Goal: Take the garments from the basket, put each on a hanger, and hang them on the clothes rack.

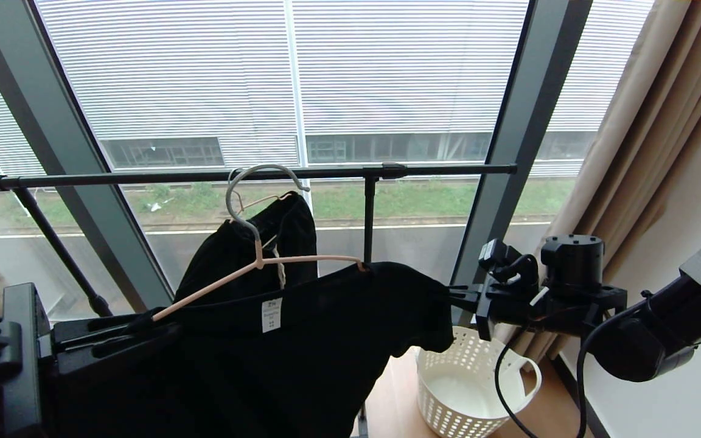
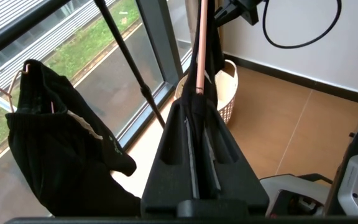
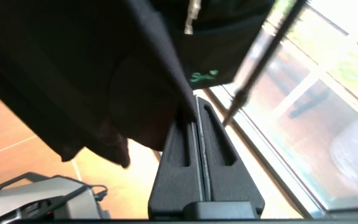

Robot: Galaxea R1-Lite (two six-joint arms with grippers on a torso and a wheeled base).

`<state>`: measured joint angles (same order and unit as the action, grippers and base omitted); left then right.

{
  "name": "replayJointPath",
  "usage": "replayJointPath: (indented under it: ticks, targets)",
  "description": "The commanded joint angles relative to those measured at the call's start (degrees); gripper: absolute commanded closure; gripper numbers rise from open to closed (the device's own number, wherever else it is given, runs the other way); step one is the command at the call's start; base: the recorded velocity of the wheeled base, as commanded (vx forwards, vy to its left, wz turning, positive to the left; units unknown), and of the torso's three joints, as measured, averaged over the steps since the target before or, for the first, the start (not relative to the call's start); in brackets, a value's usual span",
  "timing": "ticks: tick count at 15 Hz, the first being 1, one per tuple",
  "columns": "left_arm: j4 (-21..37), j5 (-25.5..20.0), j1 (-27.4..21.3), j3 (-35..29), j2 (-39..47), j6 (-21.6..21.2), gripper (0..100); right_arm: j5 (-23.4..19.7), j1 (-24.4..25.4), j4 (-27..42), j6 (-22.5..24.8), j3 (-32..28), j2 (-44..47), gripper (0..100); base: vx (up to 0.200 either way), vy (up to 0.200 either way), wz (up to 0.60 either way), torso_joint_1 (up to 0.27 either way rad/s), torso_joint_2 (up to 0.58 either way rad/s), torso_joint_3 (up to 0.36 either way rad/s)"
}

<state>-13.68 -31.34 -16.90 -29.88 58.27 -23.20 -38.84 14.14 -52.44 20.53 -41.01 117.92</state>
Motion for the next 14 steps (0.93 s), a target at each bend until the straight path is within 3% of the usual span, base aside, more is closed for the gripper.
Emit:
replayJointPath:
  ticks: [1, 6, 10, 11, 14]
  targets:
    - [0.0, 0.0, 0.5, 0.0, -0.1, 0.0, 100, 0.0, -1.7, 0.0, -0.1, -1.4, 1.9, 100, 0.0, 0.0, 0.0, 0.0, 0.0, 0.0]
    - [0.0, 0.0, 0.7, 0.0, -0.2, 0.1, 100, 0.0, -2.1, 0.0, -0.1, -2.1, 2.9, 100, 0.0, 0.0, 0.0, 0.0, 0.0, 0.0]
    - [0.0, 0.0, 0.7, 0.5, 0.0, 0.3, 100, -0.4, -1.7, -1.3, -0.4, 0.5, 1.2, 100, 0.0, 0.0, 0.0, 0.0, 0.0, 0.0]
    - [0.0, 0.1, 0.7, 0.5, 0.0, 0.5, 100, -0.4, -1.7, -2.4, -0.3, 1.4, -0.1, 0, 0.0, 0.0, 0.0, 0.0, 0.0, 0.0]
    - [0.0, 1.6, 1.9, 0.3, 0.3, 1.8, 100, 0.8, 1.0, -1.6, -1.5, 1.4, -3.7, 0, 0.0, 0.0, 0.0, 0.0, 0.0, 0.0]
